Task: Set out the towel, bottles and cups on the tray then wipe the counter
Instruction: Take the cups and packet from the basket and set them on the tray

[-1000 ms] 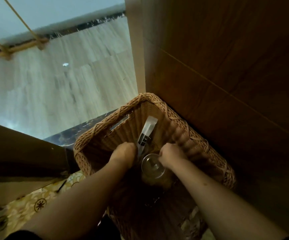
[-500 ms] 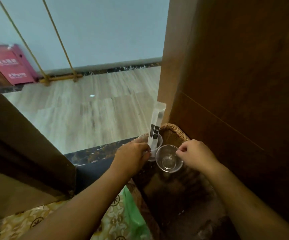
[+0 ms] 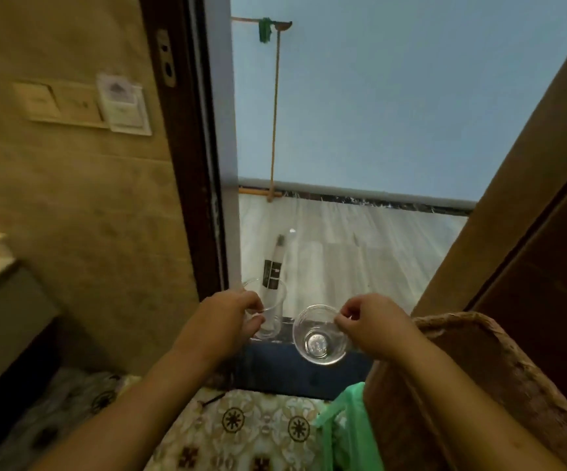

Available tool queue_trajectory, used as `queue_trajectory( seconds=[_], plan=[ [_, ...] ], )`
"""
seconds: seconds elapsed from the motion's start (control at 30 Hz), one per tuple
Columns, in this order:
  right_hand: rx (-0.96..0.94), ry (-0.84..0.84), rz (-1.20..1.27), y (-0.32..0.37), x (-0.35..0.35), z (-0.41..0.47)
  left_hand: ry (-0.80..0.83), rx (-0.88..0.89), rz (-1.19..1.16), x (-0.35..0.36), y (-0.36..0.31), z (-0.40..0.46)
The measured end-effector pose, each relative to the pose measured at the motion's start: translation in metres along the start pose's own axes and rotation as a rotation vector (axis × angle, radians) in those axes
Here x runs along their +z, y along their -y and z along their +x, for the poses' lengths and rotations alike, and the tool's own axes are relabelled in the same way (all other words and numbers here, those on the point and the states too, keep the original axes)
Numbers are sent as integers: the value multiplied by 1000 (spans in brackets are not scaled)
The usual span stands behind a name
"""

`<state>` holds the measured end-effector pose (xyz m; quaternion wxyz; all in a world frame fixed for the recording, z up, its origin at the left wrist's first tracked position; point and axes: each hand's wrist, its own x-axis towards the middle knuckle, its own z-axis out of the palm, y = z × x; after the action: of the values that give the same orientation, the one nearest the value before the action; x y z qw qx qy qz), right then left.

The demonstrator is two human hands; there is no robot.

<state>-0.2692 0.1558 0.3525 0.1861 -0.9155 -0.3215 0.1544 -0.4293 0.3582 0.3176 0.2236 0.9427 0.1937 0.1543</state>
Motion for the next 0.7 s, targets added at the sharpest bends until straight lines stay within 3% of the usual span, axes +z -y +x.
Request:
queue_trajectory(
  seconds=[0.3, 0.7],
  plan=[
    [-346, 224, -9, 201, 110, 14, -227, -424, 99, -126, 138, -129],
    [-748, 470, -60, 371, 214, 92, -367, -815, 212, -182, 263, -189]
  ],
)
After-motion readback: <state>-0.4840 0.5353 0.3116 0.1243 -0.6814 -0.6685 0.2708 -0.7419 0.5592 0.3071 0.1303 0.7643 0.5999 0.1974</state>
